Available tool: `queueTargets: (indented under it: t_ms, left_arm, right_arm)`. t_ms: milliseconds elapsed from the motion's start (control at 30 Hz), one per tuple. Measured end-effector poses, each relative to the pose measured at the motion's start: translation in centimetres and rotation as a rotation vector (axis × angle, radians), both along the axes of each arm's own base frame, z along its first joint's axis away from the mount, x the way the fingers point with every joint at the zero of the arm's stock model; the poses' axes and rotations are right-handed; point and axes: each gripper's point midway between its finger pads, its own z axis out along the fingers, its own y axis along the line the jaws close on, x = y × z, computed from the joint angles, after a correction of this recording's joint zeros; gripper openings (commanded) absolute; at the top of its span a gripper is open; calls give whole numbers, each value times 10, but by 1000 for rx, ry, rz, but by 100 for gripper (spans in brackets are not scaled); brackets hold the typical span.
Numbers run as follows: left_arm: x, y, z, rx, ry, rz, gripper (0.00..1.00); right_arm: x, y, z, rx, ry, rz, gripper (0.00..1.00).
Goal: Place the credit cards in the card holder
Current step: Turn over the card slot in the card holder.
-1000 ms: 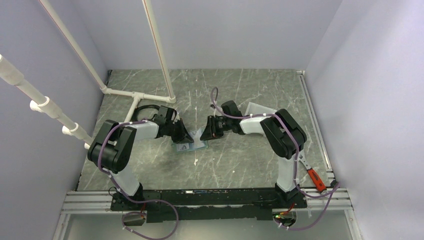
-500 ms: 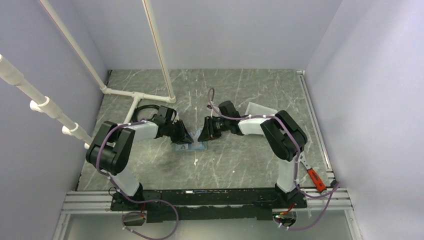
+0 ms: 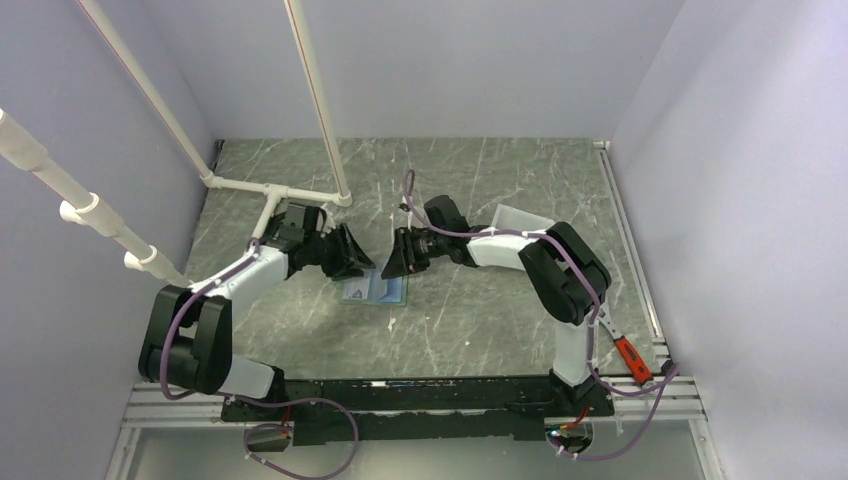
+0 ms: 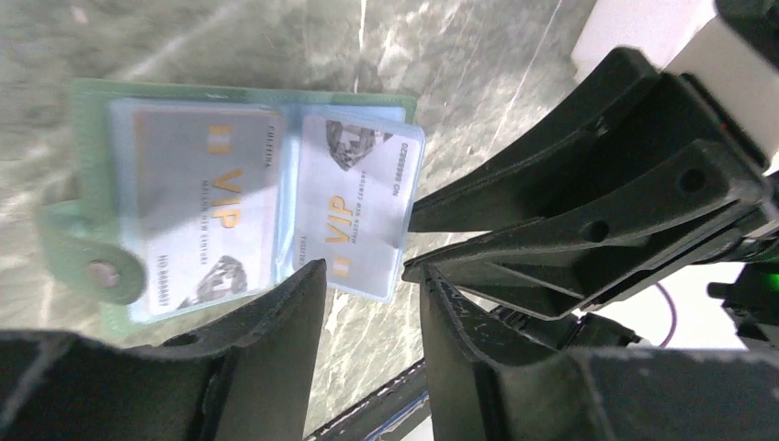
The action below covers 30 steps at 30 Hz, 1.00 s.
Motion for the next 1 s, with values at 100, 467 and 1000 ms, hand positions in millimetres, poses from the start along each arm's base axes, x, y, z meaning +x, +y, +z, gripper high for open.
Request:
queueTargets:
  t_ms: [100, 467, 1000]
  left_arm:
    - [6, 17, 8, -13, -11, 38, 50]
    - [9, 25, 3, -31, 54, -4, 52]
    - [7, 15, -10, -89, 94, -65, 60]
  right_arm:
    - [2, 9, 6, 11, -16, 12, 35]
    - [4, 27, -5, -7, 4, 37, 31]
    - [5, 29, -8, -12, 6, 37, 38]
